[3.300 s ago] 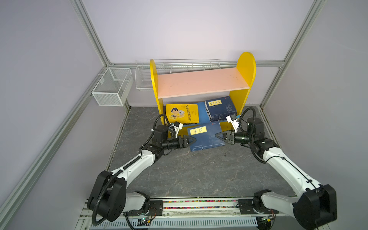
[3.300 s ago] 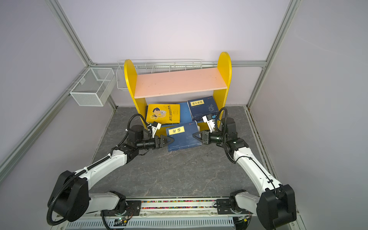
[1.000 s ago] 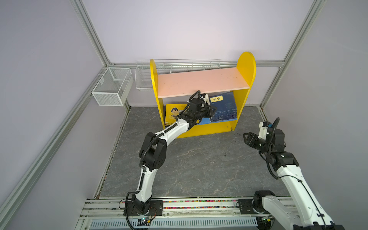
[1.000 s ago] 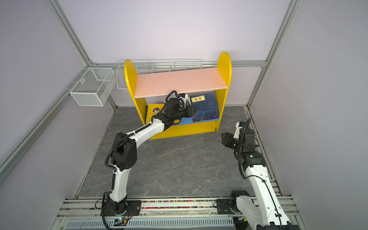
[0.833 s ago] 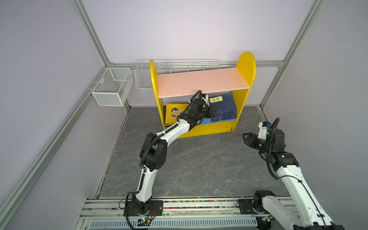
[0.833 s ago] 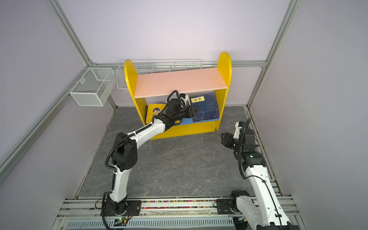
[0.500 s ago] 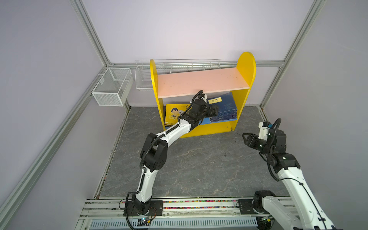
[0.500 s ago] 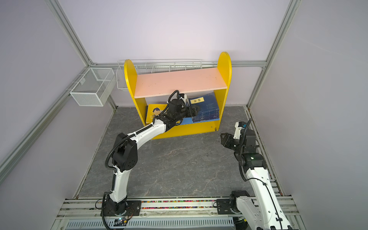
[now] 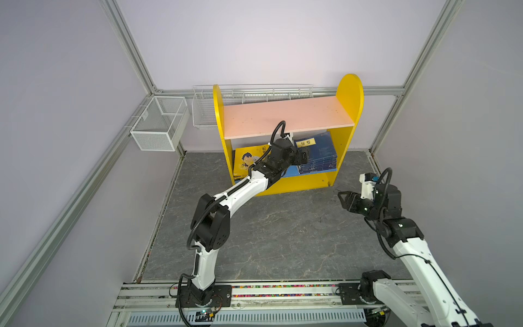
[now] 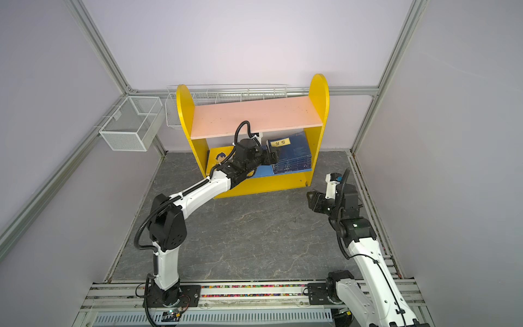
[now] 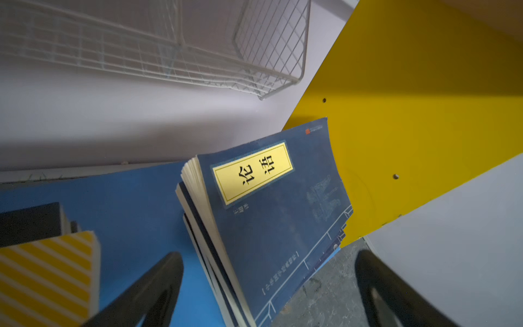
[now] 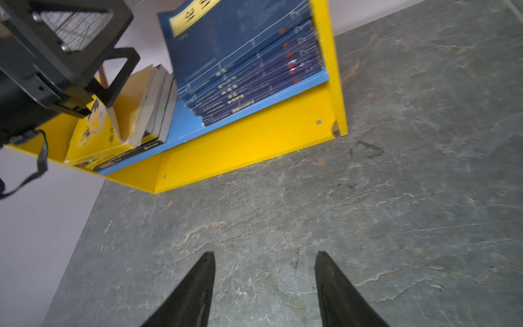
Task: Stacking books/files
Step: Place the book at the bookshelf, then move the book to the bookshelf.
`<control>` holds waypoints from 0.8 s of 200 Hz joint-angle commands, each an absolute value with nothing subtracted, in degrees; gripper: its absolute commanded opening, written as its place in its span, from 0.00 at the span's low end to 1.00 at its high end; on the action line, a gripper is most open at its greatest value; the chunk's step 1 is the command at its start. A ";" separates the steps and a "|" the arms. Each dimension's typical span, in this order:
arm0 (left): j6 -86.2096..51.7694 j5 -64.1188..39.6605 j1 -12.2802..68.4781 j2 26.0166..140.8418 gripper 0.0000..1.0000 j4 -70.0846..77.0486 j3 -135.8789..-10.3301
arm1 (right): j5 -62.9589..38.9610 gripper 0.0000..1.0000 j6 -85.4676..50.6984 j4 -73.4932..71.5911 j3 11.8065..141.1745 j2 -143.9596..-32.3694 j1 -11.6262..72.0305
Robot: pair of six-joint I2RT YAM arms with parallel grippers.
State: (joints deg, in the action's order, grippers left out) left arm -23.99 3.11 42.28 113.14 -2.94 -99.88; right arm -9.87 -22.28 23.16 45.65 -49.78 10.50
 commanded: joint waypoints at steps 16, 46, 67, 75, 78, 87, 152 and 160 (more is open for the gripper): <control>-20.24 3.56 42.10 103.46 0.95 2.26 -92.78 | -6.23 0.59 -19.13 20.11 48.33 -53.63 21.32; -20.15 5.61 42.14 94.54 0.95 4.10 -82.27 | -4.05 0.59 -16.21 19.78 53.36 -61.24 29.76; -20.05 7.13 42.16 88.99 0.95 3.00 -76.79 | -4.72 0.58 -15.61 19.25 56.83 -67.41 33.29; -20.32 8.57 42.17 86.75 0.95 1.88 -74.89 | -4.92 0.58 -15.39 19.16 58.20 -69.66 34.56; -20.38 9.12 42.16 85.80 0.95 1.70 -74.06 | -4.92 0.58 -15.26 19.12 58.73 -70.53 34.94; -20.75 11.00 42.12 82.77 0.95 1.17 -70.77 | -5.01 0.58 -15.02 18.92 60.30 -73.17 36.05; -41.63 31.51 34.88 57.13 0.97 -16.81 -48.00 | -3.46 0.52 -13.55 21.30 75.90 -93.07 38.29; -43.42 30.97 33.01 54.58 0.97 -18.11 -45.88 | -3.27 0.52 -12.90 21.57 78.00 -95.20 38.35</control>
State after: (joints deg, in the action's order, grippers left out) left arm -33.80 25.45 37.10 60.60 -9.76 -50.98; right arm -4.49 -15.57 20.25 73.01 -90.54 38.26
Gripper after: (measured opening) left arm 0.968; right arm 0.520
